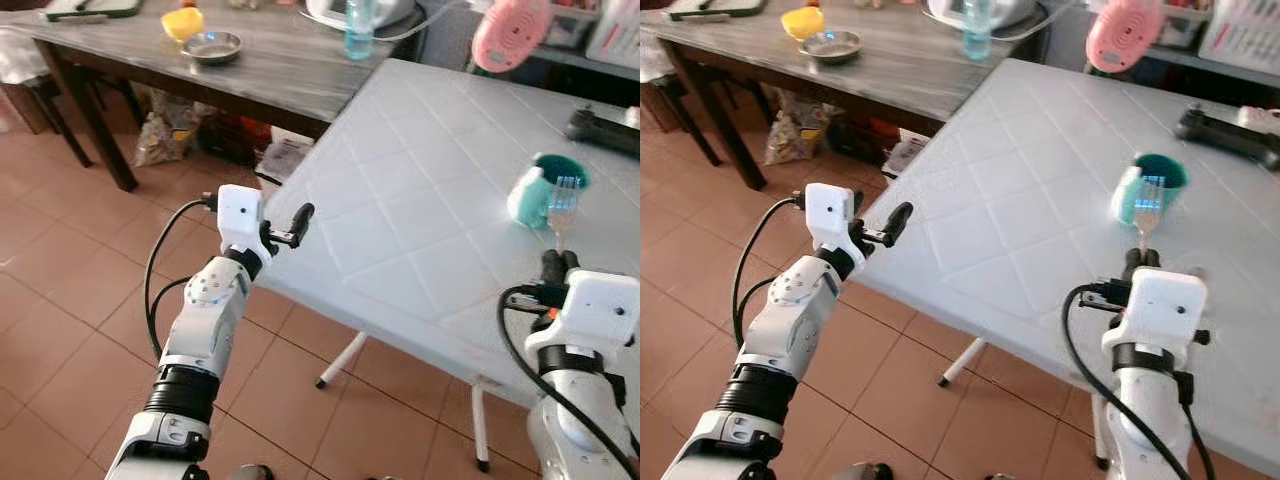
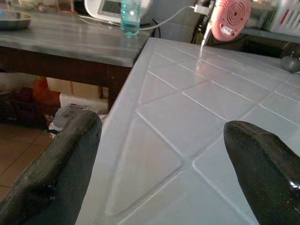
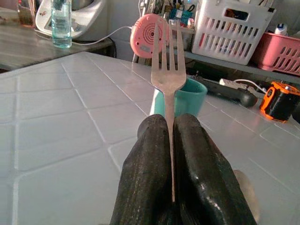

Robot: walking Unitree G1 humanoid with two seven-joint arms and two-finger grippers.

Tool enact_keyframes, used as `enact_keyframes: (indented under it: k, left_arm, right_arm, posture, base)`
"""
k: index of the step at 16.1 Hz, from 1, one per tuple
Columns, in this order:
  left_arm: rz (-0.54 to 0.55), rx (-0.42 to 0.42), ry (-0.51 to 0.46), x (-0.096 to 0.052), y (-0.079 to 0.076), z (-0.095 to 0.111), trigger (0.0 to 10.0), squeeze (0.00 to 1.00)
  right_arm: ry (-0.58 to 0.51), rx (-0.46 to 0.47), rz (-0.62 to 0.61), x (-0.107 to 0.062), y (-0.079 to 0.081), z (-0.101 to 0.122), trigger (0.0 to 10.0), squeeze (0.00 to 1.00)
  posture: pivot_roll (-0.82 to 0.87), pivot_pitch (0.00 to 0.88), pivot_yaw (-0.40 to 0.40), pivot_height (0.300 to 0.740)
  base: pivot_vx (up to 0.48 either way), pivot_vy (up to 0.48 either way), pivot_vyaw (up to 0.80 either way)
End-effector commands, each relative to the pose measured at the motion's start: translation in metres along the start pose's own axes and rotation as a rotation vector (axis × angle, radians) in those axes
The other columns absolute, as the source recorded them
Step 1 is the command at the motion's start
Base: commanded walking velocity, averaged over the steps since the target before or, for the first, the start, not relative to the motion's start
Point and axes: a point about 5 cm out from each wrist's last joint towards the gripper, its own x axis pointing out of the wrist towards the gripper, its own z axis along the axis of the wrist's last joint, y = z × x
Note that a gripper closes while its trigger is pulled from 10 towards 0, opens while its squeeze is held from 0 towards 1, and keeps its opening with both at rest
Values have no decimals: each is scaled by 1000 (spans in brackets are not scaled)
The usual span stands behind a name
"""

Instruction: Setting the table

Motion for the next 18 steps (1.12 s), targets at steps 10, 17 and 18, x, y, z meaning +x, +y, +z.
enact_keyframes:
  k: [10, 17, 18]
  left_arm:
    - [-31, 41, 1, 2, 3, 1, 10000, 0]
    - [-110, 24, -52, 0, -12, 2, 10000, 0]
    - [-128, 11, -51, 0, -15, 1, 10000, 0]
  right_arm:
    - [-9, 50, -29, -2, 2, 4, 10000, 0]
    - [-17, 41, -42, -2, -2, 5, 10000, 0]
    - [-16, 38, -42, -1, -2, 5, 10000, 0]
  posture:
    - [10, 110, 18, 740]
    - [5, 104, 10, 740]
    - [5, 103, 8, 740]
  base:
    - [0, 480, 0]
    - [0, 269, 0]
    - [0, 0, 0]
